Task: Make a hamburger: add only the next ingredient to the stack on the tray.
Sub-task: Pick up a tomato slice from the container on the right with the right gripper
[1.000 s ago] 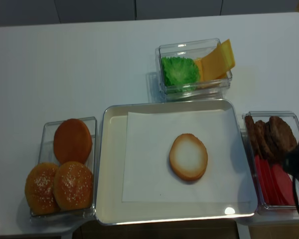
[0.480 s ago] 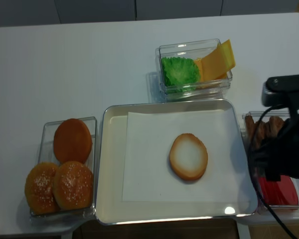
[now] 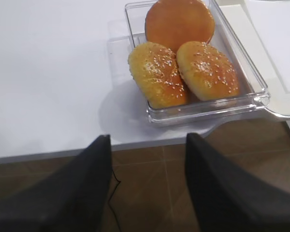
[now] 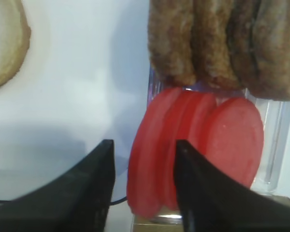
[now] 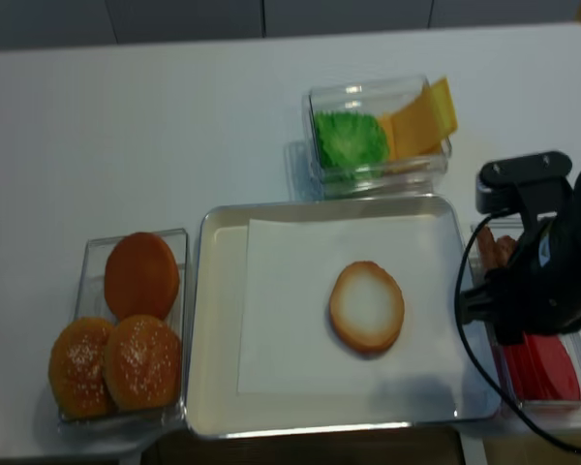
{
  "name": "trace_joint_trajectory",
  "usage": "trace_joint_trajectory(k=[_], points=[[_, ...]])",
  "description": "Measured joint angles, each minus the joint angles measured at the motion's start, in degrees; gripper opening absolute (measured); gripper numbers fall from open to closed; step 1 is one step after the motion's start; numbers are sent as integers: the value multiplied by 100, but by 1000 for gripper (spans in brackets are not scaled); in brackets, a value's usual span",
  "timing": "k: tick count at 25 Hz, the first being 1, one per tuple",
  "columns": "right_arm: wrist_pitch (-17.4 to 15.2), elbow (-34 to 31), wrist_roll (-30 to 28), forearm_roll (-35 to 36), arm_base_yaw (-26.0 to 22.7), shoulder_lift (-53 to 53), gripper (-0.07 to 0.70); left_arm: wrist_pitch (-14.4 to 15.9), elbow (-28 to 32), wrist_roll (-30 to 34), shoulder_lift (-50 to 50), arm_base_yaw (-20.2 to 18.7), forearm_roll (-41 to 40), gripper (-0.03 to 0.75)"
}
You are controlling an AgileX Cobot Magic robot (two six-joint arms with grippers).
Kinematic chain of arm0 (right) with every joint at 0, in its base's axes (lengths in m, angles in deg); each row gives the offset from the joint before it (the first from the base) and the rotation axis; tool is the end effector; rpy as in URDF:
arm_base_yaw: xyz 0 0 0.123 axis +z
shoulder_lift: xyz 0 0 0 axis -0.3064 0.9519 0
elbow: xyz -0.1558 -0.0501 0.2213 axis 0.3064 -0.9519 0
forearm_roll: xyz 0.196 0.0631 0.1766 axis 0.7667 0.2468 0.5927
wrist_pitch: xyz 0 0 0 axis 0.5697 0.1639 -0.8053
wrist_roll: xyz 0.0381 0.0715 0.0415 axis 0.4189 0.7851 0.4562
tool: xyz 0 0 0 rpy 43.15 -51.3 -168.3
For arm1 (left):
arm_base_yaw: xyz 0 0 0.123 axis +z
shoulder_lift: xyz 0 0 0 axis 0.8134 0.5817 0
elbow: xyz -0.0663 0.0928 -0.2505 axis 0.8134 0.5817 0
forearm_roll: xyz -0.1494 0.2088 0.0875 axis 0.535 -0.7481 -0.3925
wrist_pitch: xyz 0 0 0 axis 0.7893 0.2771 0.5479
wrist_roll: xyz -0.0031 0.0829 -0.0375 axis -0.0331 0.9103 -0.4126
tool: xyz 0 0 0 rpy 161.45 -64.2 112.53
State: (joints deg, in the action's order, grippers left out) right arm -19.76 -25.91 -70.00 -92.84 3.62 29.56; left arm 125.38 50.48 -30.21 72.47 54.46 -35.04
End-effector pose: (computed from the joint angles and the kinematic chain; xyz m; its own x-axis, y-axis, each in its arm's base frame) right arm 0.2339 0.0864 0.2381 -0.9664 -0.1132 -0.2307 -0.1166 0.9932 0.0011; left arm 0.0153 -0.0023 0.2733 -0.5581 -0.0447 -0.8286 -0.0049 0.9987 -0.0506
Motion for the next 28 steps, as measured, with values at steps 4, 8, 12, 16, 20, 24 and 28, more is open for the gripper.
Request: trace_joint_trajectory(k=[4, 8, 12, 16, 20, 24, 28], points=[[54, 4, 0, -10, 0, 202, 282, 0, 0, 0, 0, 0, 0, 370], [94, 32, 0, -56, 0, 274, 262, 0, 0, 0, 0, 0, 0, 370], [94, 41, 0, -135, 0, 296, 192, 0, 0, 0, 0, 0, 0, 370], [94, 41, 0, -172, 0, 296, 176, 0, 0, 0, 0, 0, 0, 370], [94, 41, -67, -184, 0, 296, 174, 0, 0, 0, 0, 0, 0, 370], [94, 41, -138, -159, 0, 296, 179, 0, 0, 0, 0, 0, 0, 370], [94, 45, -223, -64, 0, 296, 218, 0, 0, 0, 0, 0, 0, 370]])
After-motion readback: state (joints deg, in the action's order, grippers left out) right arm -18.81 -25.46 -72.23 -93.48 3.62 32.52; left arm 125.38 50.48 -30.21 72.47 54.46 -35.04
